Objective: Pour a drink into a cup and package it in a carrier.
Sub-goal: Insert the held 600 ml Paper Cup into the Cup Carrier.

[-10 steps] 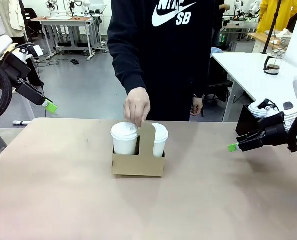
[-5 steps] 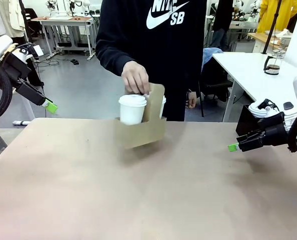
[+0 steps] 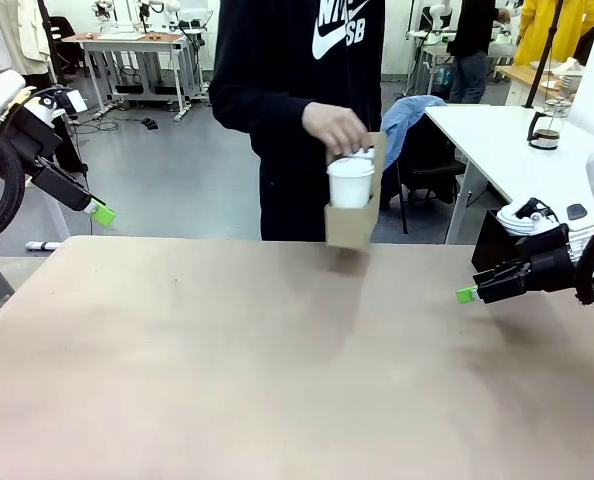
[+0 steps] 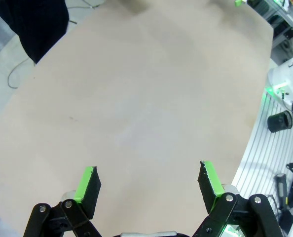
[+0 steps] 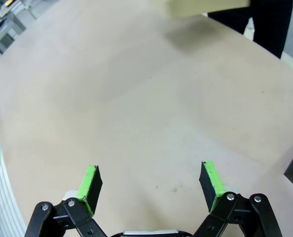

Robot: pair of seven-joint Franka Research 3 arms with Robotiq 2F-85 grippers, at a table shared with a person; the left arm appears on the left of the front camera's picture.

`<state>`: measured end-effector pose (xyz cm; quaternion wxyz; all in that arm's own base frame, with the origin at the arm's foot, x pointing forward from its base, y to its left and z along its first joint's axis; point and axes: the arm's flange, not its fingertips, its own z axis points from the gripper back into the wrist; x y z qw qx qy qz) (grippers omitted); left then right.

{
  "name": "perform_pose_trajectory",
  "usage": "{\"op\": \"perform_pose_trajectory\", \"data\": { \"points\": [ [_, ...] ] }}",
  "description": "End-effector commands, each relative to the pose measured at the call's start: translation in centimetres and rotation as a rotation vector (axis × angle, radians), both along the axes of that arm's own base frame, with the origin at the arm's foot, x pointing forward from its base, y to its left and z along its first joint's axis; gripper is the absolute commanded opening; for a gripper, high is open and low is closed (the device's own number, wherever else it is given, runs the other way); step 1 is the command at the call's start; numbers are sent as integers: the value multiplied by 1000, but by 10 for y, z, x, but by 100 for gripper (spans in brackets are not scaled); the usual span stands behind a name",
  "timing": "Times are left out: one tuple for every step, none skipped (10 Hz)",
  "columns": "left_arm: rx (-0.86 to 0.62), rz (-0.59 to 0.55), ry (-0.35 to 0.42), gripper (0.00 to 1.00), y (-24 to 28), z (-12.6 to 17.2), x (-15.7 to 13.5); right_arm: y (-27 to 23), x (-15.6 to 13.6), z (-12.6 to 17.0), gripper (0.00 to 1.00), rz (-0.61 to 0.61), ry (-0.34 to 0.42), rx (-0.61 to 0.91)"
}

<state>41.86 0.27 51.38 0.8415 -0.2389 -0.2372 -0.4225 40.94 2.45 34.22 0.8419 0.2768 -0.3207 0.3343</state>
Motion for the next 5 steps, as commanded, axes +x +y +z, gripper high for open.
{"op": "perform_pose_trajectory", "data": {
  "points": [
    [8,9,13,100,0,3,0,-1,0,2,100,7,-6,9],
    [8,9,13,100,0,3,0,-1,0,2,100,7,-6,9],
    [8,9,13,100,0,3,0,-1,0,2,100,7,-6,9],
    [8,9,13,100,0,3,0,-1,0,2,100,7,-6,9],
    [8,9,13,100,0,3,0,-1,0,2,100,7,-6,9]
  ]
}}
